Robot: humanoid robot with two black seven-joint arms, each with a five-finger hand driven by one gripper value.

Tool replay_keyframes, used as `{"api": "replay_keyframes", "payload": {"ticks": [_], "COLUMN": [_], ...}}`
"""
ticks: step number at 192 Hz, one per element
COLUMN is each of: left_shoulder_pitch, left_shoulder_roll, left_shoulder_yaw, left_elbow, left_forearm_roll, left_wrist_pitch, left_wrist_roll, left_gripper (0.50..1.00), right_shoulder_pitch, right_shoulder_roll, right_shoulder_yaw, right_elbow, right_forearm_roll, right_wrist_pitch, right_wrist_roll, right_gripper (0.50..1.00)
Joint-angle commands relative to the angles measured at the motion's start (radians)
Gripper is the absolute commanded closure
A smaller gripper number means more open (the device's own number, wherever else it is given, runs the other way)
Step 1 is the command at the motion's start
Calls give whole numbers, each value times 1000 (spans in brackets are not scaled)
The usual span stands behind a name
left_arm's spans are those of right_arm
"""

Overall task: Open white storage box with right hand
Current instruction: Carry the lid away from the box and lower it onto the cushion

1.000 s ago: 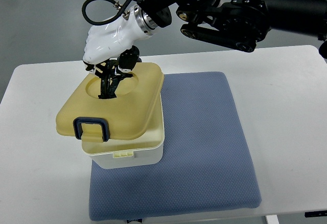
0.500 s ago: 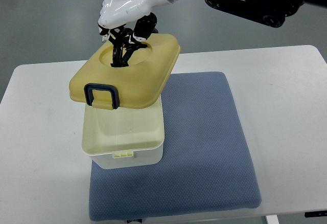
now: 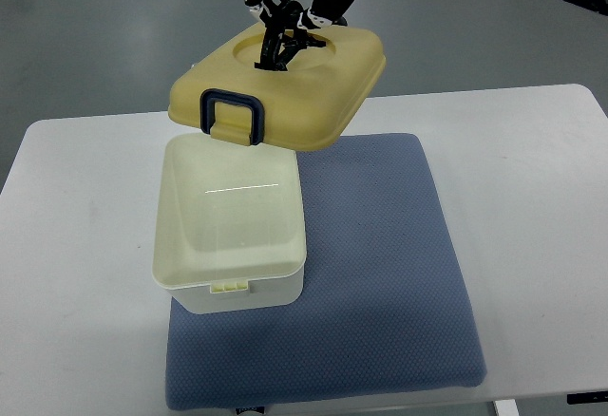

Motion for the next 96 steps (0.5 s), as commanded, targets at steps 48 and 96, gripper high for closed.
{"api": "replay_keyframes", "payload": {"ticks": [48,96], "left_shoulder_pitch": [0,0], "left_shoulder_roll": [0,0], "left_shoulder_yaw": [0,0], "left_elbow": [0,0], "left_forearm_roll": [0,0], "left_wrist_pitch": [0,0], "left_wrist_roll": [0,0], "left_gripper": [500,500], "right_shoulder_pitch": [-44,-97], "right_shoulder_roll": [-148,-191], "right_shoulder_yaw": [-29,-98], "right_elbow": [60,64], "right_forearm_roll": [-55,-111], "right_wrist_pitch": [-38,-139], "right_wrist_roll": [0,0], "right_gripper": [1000,1000]}}
